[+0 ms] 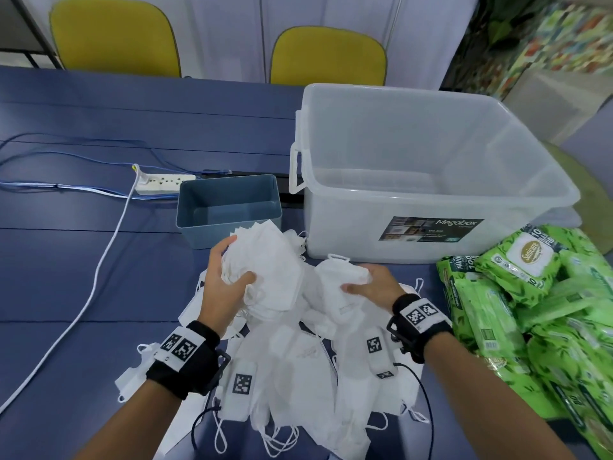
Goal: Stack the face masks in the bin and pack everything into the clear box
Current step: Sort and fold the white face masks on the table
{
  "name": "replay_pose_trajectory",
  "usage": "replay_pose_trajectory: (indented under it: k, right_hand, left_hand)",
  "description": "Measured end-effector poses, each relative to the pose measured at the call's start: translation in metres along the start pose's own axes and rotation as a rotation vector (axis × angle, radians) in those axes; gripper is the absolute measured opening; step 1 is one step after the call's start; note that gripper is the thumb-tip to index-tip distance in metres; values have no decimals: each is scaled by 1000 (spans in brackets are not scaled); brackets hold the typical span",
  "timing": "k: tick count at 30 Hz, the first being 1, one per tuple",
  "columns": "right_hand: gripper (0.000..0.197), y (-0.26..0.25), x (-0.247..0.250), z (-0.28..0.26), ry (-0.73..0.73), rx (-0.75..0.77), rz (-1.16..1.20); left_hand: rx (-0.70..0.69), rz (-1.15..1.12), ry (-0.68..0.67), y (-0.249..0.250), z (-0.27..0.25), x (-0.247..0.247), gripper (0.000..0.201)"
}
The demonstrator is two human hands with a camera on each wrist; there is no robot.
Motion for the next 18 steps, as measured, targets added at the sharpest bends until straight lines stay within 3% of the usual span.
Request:
replay_pose_trajectory:
  k: [6,10,14,18]
  right_hand:
    - [14,-19,-8,-13,150,-17,196]
    - [30,-33,7,-22,267,-19,345]
    - [53,-47,21,-35,323,14,617]
    - [20,-56,29,-45,335,34,831]
  left_hand:
    - [-40,36,-17,1,-3,-2,64]
    - [-42,44,-41,3,-5,-1,67]
    - [-61,170,-79,-3,-5,-1,49]
    - [-63,210,-115,-2,-11,-10,30]
Point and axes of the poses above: each hand's wrist, its own z-axis towards the middle knuckle, its own x-axis out of the back of the hand, y = z × x, the point moved 5 cm from there along z, towards the middle knuckle, and after that the axes turned 10 degrees about x, right-handed, at the moved point
